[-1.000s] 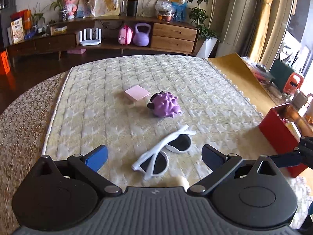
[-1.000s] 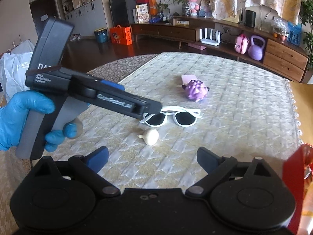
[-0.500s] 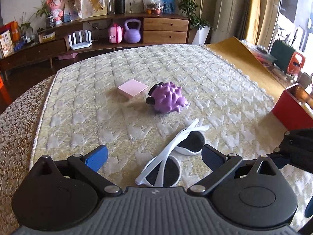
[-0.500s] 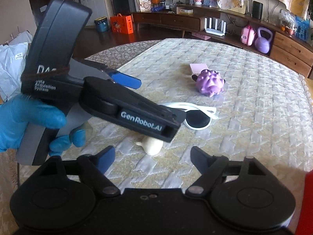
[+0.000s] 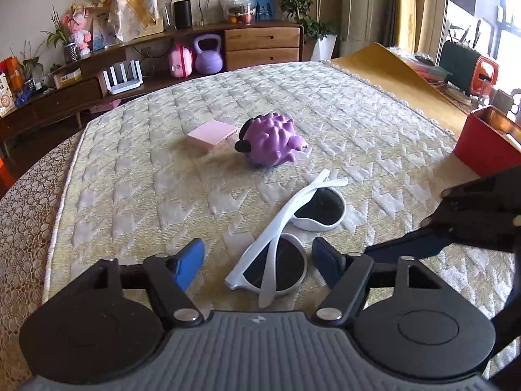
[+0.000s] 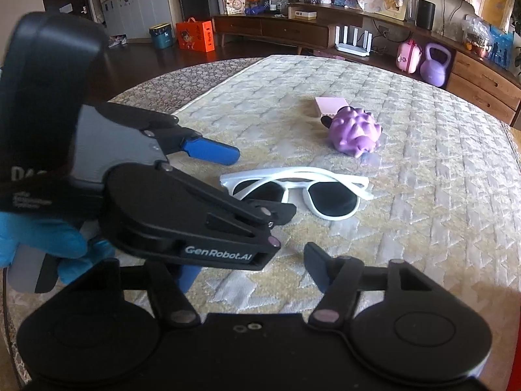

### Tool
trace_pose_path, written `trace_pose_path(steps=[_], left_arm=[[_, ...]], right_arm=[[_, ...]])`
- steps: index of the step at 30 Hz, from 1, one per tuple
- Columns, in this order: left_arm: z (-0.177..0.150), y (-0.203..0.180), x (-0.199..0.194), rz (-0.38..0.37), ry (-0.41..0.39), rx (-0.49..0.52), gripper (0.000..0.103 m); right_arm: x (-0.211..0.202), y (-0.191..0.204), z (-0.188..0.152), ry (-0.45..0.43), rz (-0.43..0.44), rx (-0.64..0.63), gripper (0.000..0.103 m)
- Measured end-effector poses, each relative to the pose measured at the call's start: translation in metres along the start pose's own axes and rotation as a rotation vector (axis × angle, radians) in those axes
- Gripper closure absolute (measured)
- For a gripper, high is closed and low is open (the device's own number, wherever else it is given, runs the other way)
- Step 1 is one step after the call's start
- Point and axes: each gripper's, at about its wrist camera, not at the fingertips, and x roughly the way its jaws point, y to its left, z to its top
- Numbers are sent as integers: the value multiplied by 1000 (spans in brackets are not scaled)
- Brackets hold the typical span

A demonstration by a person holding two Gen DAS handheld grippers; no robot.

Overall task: Organize rigid objects
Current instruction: 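Grasp the sunglasses arm with the left tool while the right tool grasps the white egg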

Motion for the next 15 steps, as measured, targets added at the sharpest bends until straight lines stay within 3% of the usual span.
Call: trace_pose_path(steps=[5,8,10,15], left_arm=[[0,-4,-2,-22,-16,10,56],[1,-6,-2,-23,-16,13,63],[1,-7,-2,-19,-16,11,64],[1,-7,-4,-4,-13,-12,64]], right_arm=[[2,2,1,-10,-6,-14,48],[2,4,0,-13,-5,-30,57],[2,5,1,-13,3,-32,66],[-3,4,-1,-15,7,-22,68]])
